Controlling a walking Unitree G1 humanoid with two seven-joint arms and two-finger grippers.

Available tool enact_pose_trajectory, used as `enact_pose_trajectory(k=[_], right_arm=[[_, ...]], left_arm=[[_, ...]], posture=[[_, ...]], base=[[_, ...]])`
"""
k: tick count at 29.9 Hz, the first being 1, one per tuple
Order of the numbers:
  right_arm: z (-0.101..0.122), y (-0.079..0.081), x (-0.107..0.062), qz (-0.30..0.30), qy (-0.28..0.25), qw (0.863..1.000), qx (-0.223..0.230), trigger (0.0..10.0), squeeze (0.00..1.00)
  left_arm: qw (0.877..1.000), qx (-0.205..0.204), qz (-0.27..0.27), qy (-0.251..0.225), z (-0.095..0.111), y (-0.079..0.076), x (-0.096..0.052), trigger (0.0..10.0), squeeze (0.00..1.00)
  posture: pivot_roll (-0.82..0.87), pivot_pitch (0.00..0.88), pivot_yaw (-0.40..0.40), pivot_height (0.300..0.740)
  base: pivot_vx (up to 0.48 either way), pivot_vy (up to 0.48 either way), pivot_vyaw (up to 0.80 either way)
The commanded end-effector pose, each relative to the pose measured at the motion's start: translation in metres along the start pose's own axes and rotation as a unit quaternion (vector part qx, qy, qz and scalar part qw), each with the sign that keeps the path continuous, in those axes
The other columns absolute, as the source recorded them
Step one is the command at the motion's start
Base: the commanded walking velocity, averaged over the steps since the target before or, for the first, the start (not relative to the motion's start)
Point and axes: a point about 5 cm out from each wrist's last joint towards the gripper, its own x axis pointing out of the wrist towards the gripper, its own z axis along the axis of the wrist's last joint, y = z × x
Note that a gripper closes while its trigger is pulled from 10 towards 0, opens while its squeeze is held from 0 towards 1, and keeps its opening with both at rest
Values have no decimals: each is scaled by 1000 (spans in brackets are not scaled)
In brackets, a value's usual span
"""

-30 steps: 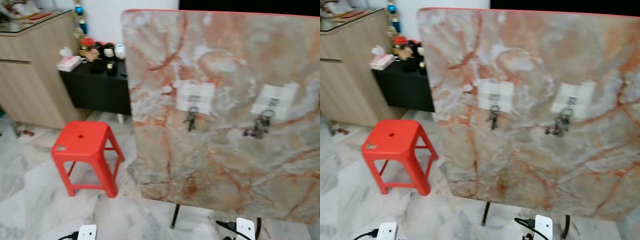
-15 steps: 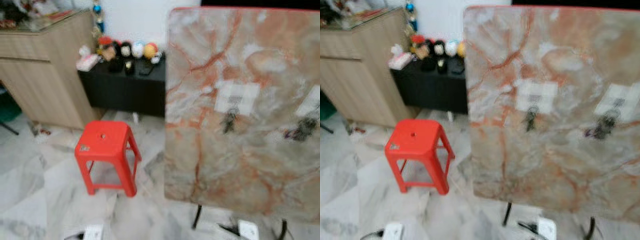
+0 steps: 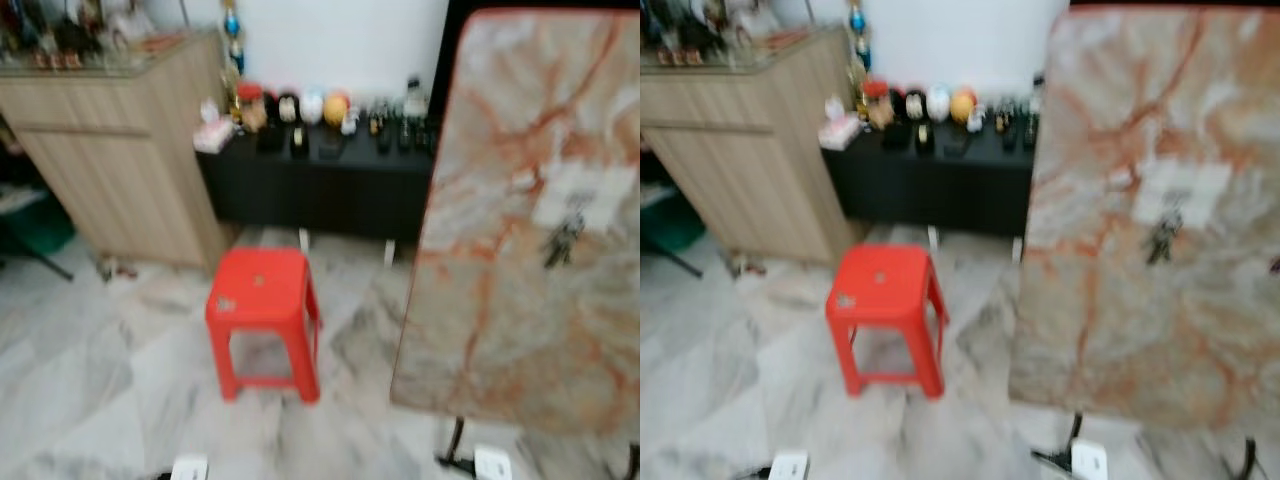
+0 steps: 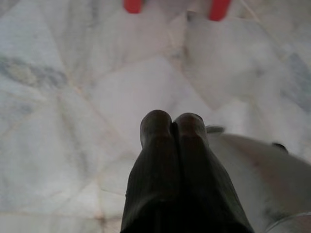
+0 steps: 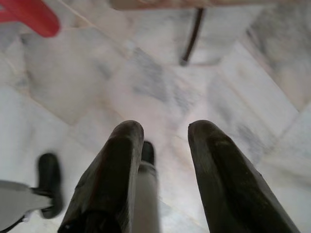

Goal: Hang keys on a hook

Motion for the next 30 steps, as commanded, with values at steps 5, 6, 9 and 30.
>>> enact_pose_trajectory(k=[5,6,9,30], right_arm=[[6,7,1,8,-7,1000,1,10000,0],[7,7,1,8,-8,1000,1,10000,0],[7,5,1,6,-8,1000,2,10000,0],[8,1,1,6,-7,1000,-5,10000,0]], left_arm=[[1000,4,7,-1,3,8,0,10000,0],[1000,3,7,-2,3,9,0,10000,0],[1000,2,9,-7,6,9,1,10000,0],[1000,-13,23,14,-7,27,-6,10000,0]], posture=[[160,0,-17,740],[160,0,-17,740],[165,0,-23,740],[163,0,-39,740]], base=[[0,480,0],[0,480,0],[0,480,0],[0,480,0]])
